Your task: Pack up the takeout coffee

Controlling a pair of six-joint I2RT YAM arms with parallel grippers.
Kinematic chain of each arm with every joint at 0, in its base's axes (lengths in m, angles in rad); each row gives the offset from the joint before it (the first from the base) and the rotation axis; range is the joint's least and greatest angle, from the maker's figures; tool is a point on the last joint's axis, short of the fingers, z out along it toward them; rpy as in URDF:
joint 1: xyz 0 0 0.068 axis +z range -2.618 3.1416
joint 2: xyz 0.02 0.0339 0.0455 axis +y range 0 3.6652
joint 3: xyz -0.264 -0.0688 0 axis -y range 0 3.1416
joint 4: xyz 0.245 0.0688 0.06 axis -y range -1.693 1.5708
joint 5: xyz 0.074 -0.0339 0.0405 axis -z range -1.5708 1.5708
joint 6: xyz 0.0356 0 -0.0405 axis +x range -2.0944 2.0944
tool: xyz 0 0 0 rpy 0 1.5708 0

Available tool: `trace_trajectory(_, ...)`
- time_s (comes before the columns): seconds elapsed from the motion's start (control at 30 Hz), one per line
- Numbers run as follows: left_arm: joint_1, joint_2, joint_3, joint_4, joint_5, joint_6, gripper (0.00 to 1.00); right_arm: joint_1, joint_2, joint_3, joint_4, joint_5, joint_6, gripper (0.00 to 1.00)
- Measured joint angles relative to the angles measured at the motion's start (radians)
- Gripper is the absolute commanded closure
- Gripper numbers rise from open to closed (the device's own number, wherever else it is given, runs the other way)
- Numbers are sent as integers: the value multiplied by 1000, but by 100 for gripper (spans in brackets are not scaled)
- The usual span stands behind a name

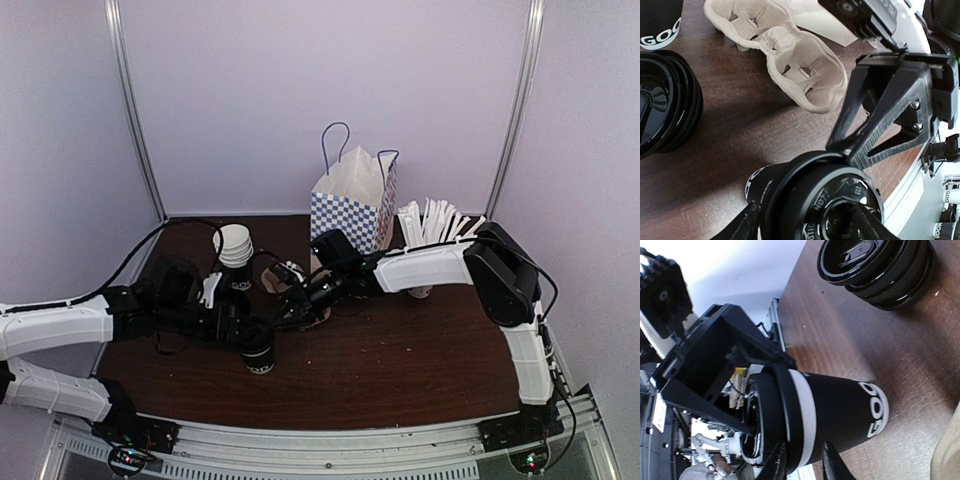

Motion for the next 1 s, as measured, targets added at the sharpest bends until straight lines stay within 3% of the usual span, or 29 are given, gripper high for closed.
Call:
trace_trajectory(0.27, -9, -108, -16, -17, -13, 1, 29, 28, 0, 74, -136, 78, -137, 81)
trace_trajectory(0.6, -9, -245, -59, -63, -31, -66, 36, 29, -1, 73, -126, 74, -135, 82)
trace_trajectory(0.77, -9, -360, -171, -89, -3, -129, 33, 32, -1, 73, -122, 75, -135, 83)
trace_trajectory(1.0, -11, -459, -209, -91, 30, -146, 28, 34, -1, 73, -127, 78, -138, 80)
